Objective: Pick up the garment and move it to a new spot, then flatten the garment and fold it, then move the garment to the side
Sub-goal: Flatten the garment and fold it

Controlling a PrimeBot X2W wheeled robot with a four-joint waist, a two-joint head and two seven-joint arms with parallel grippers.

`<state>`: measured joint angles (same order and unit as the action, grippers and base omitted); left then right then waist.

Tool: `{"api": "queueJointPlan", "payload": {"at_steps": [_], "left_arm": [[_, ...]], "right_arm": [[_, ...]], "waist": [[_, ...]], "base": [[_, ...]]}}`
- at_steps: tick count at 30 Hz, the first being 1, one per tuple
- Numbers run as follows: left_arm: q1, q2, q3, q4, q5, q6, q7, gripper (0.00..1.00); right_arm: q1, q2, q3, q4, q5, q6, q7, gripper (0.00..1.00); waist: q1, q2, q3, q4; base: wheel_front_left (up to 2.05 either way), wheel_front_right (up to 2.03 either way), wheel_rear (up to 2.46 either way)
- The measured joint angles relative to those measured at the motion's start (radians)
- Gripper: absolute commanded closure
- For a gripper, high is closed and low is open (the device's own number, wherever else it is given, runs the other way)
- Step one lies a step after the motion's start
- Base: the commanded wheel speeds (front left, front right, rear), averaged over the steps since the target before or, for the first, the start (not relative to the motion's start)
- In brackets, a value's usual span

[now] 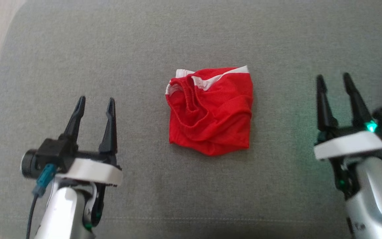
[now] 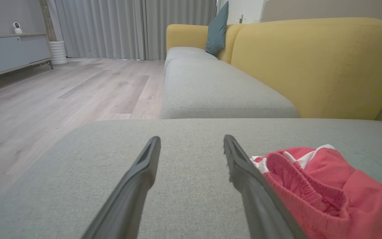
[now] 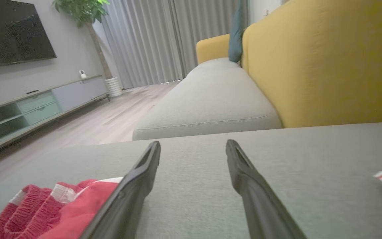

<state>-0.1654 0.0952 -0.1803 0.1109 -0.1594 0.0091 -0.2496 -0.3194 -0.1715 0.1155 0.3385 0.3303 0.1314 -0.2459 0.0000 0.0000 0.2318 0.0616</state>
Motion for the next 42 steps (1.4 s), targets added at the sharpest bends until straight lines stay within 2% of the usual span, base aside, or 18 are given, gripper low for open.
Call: {"api": "queueJointPlan", "payload": {"at_steps": [6,12,27,28,30,35,42], "left_arm": [[0.042,0.014,0.005,-0.004,0.000,0.001,0.000,0.00],[0.042,0.024,0.005,-0.008,0.000,0.001,0.000,0.00],[0.042,0.026,0.002,-0.010,0.000,0.009,0.000,0.00],[0.042,0.026,0.002,-0.010,0.000,0.009,0.000,0.00],[0.041,0.026,0.002,-0.012,0.000,0.009,0.000,0.00],[0.038,0.028,0.000,-0.014,0.000,0.009,0.000,0.00],[0.007,0.026,-0.008,-0.014,0.000,0.007,0.000,0.00]], "right_arm": [[0.160,0.036,-0.116,-0.193,-0.109,0.000,0.080,0.00],[0.255,0.080,-0.140,-0.328,-0.143,0.000,0.149,0.00],[0.274,0.097,-0.155,-0.391,-0.158,0.000,0.195,0.00],[0.273,0.098,-0.153,-0.391,-0.164,0.000,0.195,0.05],[0.270,0.098,-0.138,-0.390,-0.166,0.000,0.211,1.00],[0.205,0.099,0.002,-0.351,-0.162,0.000,0.250,1.00],[0.035,0.102,0.263,-0.189,-0.107,0.000,0.304,1.00]], "waist": [[0.0000,0.0000,-0.023,-0.024],[0.0000,0.0000,-0.030,-0.035],[0.0000,0.0000,-0.027,-0.039],[0.0000,0.0000,-0.025,-0.039],[0.0000,0.0000,-0.018,-0.039],[0.0000,0.0000,0.004,-0.037],[0.0000,0.0000,0.029,-0.010]], "base": [[0.00,0.00,0.00],[0.00,0.00,0.00],[0.00,0.00,0.00],[0.00,0.00,0.00],[0.00,0.00,0.00],[0.00,0.00,0.00],[0.00,0.00,0.00]]}}
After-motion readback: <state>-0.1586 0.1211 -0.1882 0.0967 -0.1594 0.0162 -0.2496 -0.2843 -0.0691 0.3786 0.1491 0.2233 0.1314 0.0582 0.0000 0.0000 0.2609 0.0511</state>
